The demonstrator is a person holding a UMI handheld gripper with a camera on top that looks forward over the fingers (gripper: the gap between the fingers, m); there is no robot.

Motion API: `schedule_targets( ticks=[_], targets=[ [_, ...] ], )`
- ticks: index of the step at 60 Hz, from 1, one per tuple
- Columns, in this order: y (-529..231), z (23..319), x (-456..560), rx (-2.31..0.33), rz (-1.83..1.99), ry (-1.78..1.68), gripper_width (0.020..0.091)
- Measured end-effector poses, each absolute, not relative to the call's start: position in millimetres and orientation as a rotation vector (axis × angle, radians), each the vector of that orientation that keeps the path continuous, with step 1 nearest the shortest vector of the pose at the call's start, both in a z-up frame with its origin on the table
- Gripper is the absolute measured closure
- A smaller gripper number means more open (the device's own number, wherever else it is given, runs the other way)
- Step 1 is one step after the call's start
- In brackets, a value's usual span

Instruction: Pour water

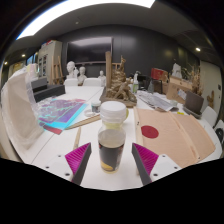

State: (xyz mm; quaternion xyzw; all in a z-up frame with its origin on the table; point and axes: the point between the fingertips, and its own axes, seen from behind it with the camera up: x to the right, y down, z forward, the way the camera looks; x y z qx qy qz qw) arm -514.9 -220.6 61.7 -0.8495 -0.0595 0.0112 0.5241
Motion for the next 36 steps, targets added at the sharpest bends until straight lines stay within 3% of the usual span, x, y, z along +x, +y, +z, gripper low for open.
schedule_targets(
  ticks=[5,10,16,27,36],
  targets=[
    [-204,57,-517,-2.01,0.024,-0.112,0.0436],
    [-195,51,-516,-1.999,0.017,-0.084,0.067],
    [-190,52,-519,-1.978,0.023,-0.08,0.0687],
    [-190,53,-518,-1.977,0.017,-0.092,0.0844],
    [-184,71,-507,-1.975,-0.051,-0.105,0.0866]
  ],
)
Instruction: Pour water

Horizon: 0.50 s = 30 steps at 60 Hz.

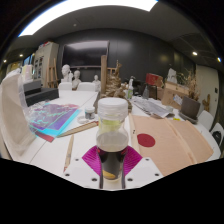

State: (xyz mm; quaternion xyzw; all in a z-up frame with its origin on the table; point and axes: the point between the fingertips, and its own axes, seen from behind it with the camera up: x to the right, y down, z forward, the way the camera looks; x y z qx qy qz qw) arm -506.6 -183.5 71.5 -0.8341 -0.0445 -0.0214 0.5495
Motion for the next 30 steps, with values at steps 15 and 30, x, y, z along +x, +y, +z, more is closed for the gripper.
schedule_targets(
  ticks=[15,30],
  targets=[
    [-135,158,-416,-1.893,-0.321,-0.13,0.0866],
    [-56,220,-365,-1.685,-0.872,-0.555,0.0866]
  ],
)
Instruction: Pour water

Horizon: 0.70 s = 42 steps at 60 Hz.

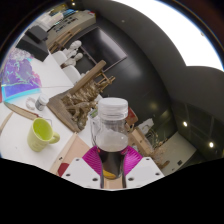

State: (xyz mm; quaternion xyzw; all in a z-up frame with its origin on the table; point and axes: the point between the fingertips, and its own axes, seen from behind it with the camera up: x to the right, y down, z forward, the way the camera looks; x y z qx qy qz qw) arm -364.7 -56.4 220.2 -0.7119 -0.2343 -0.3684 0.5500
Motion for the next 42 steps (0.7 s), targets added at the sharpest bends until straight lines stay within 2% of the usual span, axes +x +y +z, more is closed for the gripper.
schedule_targets(
  ticks=[8,15,29,35,42],
  targets=[
    [-23,224,-383,-1.475,-1.139,-0.892,0.0865],
    [-2,207,-398,-1.322,-1.296,-1.116,0.0865],
    [14,197,-428,-0.969,-1.554,-1.396,0.0865],
    [22,181,-430,-0.951,-1.574,-1.468,0.0865],
    [25,176,-430,-0.956,-1.579,-1.492,0.0866]
  ],
)
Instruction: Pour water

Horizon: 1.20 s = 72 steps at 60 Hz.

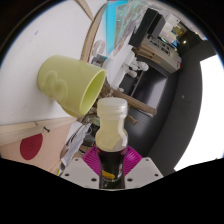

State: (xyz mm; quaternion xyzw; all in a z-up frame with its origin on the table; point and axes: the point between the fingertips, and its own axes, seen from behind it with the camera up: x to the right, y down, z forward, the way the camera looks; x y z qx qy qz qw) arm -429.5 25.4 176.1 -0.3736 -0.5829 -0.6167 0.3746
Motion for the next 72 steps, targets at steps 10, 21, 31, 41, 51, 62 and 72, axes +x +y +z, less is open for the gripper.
schedule_targets(
  ticks=[10,21,31,41,51,62,72],
  targets=[
    [20,182,-419,-1.137,-1.453,-1.367,0.0866],
    [1,201,-386,-1.589,-1.0,-0.884,0.0862],
    [-12,189,-367,-1.829,-0.506,-0.468,0.0863],
    [-23,141,-368,-1.945,-0.099,-0.218,0.0862],
    [-26,90,-377,-1.994,0.04,-0.163,0.0861],
    [-26,58,-375,-2.017,0.095,-0.118,0.0851],
    [-27,60,-373,-1.983,0.115,-0.106,0.0742]
  ],
)
